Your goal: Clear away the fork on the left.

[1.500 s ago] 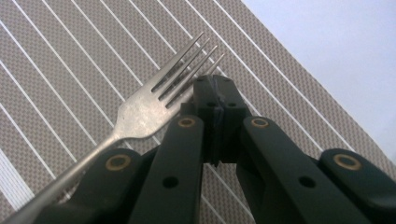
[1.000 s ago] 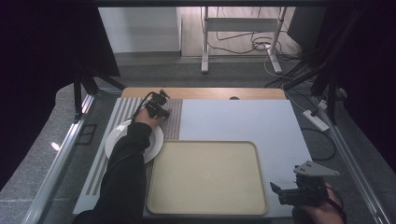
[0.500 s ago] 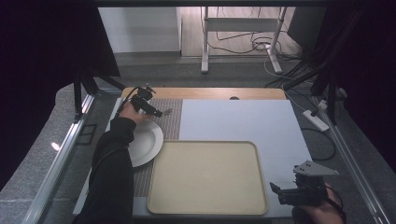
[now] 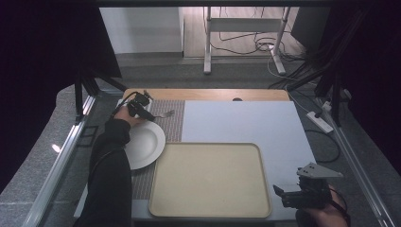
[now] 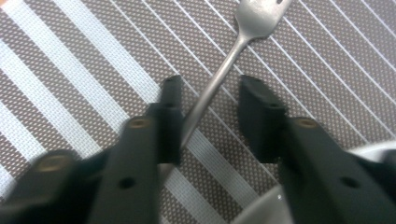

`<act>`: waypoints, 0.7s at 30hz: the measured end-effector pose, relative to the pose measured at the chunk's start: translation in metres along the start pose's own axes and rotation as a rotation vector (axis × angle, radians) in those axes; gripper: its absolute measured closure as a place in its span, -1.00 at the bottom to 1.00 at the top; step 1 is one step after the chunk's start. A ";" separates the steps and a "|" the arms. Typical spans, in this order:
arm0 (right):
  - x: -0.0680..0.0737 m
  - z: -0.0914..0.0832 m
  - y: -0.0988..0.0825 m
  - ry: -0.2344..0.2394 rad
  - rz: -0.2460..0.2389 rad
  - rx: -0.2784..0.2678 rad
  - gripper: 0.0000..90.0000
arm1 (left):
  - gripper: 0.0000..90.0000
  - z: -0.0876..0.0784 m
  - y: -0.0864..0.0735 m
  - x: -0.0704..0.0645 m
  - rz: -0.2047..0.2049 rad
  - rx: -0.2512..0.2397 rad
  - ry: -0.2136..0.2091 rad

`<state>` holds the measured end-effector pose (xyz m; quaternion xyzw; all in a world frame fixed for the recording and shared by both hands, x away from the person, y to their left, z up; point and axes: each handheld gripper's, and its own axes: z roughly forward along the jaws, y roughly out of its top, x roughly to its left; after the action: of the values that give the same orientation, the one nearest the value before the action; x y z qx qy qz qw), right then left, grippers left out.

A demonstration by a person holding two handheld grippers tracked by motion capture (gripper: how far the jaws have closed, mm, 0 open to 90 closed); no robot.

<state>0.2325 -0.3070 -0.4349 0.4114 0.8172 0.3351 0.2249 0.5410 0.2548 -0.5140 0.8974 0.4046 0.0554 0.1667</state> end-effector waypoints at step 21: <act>0.000 0.000 0.000 0.003 -0.006 -0.002 -1.00 | 0.89 -0.003 0.030 -0.027 0.019 -0.126 -0.062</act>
<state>0.2322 -0.3068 -0.4350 0.4081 0.8185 0.3358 0.2252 0.5434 0.2171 -0.5004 0.8903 0.3864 0.0546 0.2348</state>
